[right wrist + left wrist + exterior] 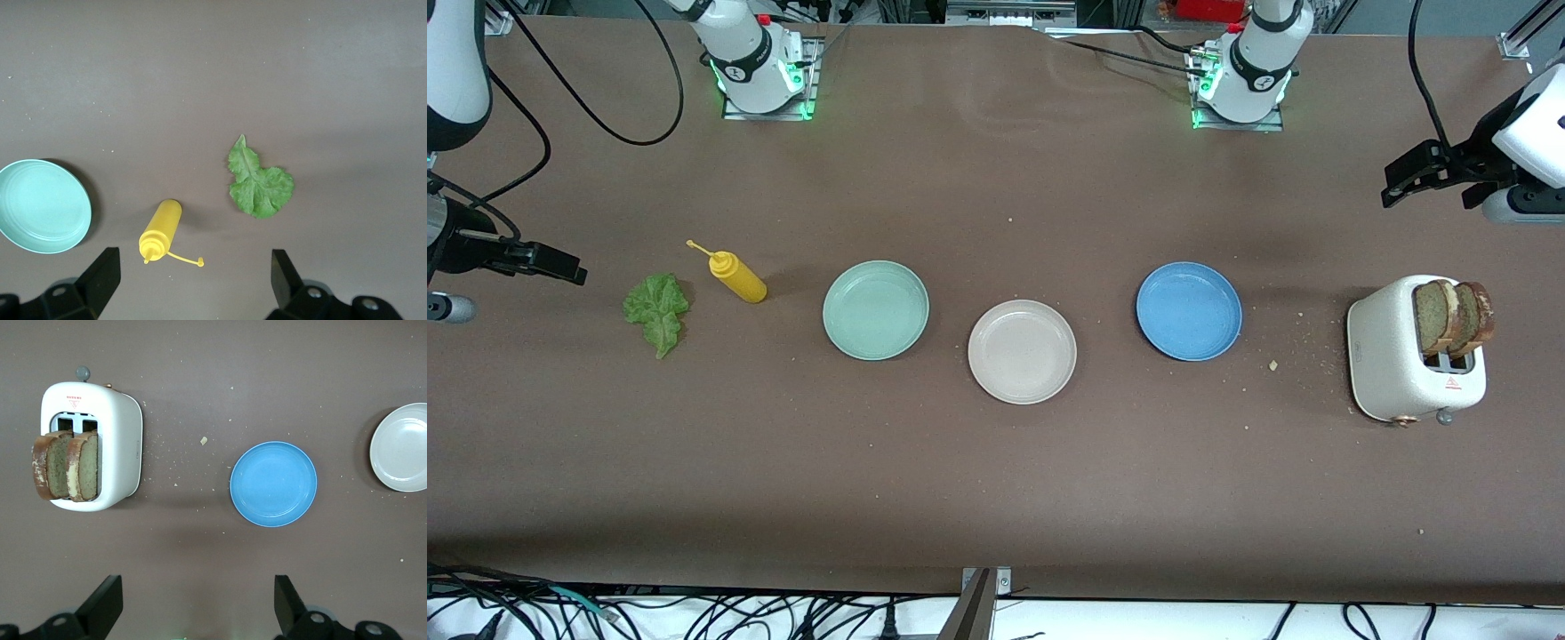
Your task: Make sandwich in beige plate with both arms
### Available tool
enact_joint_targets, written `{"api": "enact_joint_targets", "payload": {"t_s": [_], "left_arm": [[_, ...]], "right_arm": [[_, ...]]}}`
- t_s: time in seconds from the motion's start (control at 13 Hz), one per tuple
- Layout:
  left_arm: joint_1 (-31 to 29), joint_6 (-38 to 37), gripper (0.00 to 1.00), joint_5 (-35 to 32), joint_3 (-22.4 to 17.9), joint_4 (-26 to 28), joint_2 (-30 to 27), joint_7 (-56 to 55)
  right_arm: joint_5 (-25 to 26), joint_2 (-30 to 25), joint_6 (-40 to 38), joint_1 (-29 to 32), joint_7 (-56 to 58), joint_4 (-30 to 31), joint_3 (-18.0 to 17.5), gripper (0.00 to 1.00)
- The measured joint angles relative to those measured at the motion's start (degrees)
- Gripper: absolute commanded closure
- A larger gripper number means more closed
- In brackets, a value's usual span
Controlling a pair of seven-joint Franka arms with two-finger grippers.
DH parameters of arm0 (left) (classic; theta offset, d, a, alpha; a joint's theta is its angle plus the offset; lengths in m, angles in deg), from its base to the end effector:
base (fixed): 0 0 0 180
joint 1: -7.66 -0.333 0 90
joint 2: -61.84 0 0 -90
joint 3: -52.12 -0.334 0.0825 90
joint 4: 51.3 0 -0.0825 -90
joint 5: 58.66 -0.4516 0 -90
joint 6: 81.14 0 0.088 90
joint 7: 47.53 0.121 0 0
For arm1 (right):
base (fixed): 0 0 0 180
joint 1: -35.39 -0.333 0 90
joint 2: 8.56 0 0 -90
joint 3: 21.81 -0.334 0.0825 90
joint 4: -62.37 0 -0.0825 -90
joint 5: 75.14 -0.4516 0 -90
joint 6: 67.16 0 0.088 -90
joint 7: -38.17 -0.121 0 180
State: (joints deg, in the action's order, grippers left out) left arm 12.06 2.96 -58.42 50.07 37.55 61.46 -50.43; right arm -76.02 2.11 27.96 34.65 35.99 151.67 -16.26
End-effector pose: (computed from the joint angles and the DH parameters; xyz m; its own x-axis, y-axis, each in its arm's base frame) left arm 0.6075 -0.0254 0.6347 0.9970 0.0093 -0.0763 0.0093 -1.0000 0.0006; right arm 0.6774 -0.0507 0.5215 0.9889 -0.1226 -0.0835 -0.1225 -0.9924 0.0060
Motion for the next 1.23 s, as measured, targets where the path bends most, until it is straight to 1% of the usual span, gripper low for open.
{"api": "enact_joint_targets", "payload": {"t_s": [0.38,0.54,0.77,1.23], "left_arm": [[-1.3,0.3,0.0,-0.1,-0.1,0.2,0.0,1.8],[-3.2,2.7,0.0,-0.1,-0.2,1.9,0.0,3.8],[-6.9,9.0,0.0,-0.1,-0.3,6.8,0.1,8.8],[-12.4,27.8,0.0,-0.1,-0.3,20.8,0.4,16.1]], "right_arm": [[0.0,0.0,0.0,0.2,0.0,0.0,0.1,0.0],[0.0,0.0,0.0,0.4,0.0,0.0,0.1,0.0],[0.0,0.0,0.0,0.4,0.0,0.0,0.1,0.0],[0.0,0.0,0.0,0.5,0.0,0.0,0.1,0.0]]}}
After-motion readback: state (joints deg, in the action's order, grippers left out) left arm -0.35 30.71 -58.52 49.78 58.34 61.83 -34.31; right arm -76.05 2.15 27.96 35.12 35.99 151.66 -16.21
